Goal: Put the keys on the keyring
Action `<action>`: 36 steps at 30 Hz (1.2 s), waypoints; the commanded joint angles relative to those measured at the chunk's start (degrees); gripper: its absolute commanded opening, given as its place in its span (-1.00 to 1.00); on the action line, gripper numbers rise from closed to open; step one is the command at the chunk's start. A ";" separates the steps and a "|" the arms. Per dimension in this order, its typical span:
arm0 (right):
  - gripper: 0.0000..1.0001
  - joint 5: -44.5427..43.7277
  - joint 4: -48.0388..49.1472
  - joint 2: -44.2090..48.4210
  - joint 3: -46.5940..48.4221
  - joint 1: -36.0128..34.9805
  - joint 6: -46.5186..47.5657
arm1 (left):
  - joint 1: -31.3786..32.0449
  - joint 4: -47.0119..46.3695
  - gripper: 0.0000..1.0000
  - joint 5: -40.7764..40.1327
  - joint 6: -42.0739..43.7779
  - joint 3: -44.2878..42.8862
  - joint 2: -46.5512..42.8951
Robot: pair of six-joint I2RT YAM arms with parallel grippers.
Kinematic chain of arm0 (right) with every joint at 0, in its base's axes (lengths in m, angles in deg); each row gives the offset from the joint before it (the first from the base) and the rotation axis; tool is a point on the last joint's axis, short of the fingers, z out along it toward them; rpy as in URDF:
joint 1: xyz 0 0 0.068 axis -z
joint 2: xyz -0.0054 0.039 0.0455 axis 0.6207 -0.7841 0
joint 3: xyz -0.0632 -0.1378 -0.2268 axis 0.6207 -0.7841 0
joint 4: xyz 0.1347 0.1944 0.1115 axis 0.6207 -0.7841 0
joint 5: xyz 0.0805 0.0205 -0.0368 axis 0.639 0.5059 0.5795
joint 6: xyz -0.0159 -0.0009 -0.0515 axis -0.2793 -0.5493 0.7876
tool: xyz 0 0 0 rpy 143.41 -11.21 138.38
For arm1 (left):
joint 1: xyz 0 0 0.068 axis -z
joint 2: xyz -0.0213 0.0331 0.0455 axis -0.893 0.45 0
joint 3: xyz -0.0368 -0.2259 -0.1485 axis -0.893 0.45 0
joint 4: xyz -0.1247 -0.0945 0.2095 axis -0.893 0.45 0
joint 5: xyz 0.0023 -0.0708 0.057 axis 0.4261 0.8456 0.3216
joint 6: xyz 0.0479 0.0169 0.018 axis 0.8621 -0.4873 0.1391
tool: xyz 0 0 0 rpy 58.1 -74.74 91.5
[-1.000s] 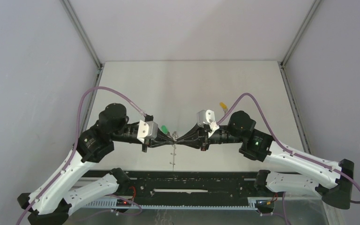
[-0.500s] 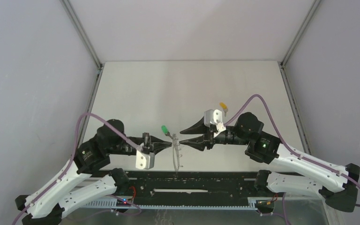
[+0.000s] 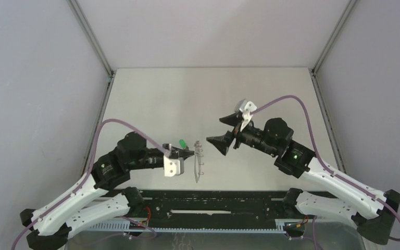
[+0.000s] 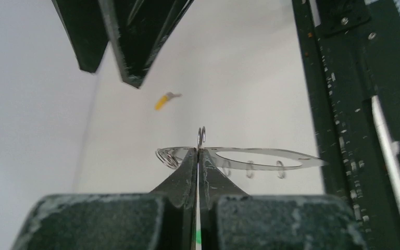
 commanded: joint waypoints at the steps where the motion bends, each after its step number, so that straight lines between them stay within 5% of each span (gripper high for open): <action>1: 0.99 -11.35 -5.26 -2.67 -0.16 8.45 -13.88 | -2.35 -4.34 -1.00 -2.60 -20.75 -4.30 3.67; 5: 1.00 -14.31 -8.01 -7.12 -0.91 18.19 -24.20 | -9.57 -6.85 -0.99 4.78 -32.81 -4.53 6.28; 11: 0.98 -20.16 -7.96 -15.18 -1.22 27.00 -26.71 | -12.33 -5.49 -0.99 7.40 -33.10 -4.18 8.21; 14: 0.55 -19.21 -7.75 -20.42 -1.09 31.74 -29.79 | -12.95 -4.71 -0.99 6.98 -33.73 -4.17 8.79; 15: 0.22 -18.43 -7.50 -22.18 -1.05 33.63 -32.18 | -13.55 -4.22 -0.99 7.01 -34.21 -4.55 9.16; 16: 0.24 -17.10 -7.24 -24.03 -0.90 35.32 -34.78 | -14.14 -3.71 -0.99 7.42 -34.62 -4.93 9.75; 17: 0.84 -15.00 -6.38 -25.83 -0.87 36.66 -36.68 | -15.05 -3.14 -0.99 8.04 -34.98 -5.34 10.32; 18: 0.98 -13.87 -5.20 -27.39 -0.87 37.23 -36.87 | -16.01 -2.62 -0.99 8.52 -35.18 -5.69 10.95; 26: 1.00 -33.36 -17.73 -36.16 11.27 30.05 -33.03 | -21.40 0.98 -0.99 10.17 -32.70 -7.83 13.14; 31: 1.00 -20.40 -14.86 -35.91 11.42 34.14 -33.18 | -23.87 3.47 -0.99 10.72 -32.20 -9.87 15.73; 34: 1.00 -25.39 -19.48 -40.14 14.76 32.92 -34.24 | -25.01 4.74 -0.99 9.18 -32.30 -11.12 17.16; 36: 0.76 -29.71 -25.36 -44.81 19.68 31.61 -36.36 | -25.19 7.14 -0.99 8.22 -30.43 -12.17 17.61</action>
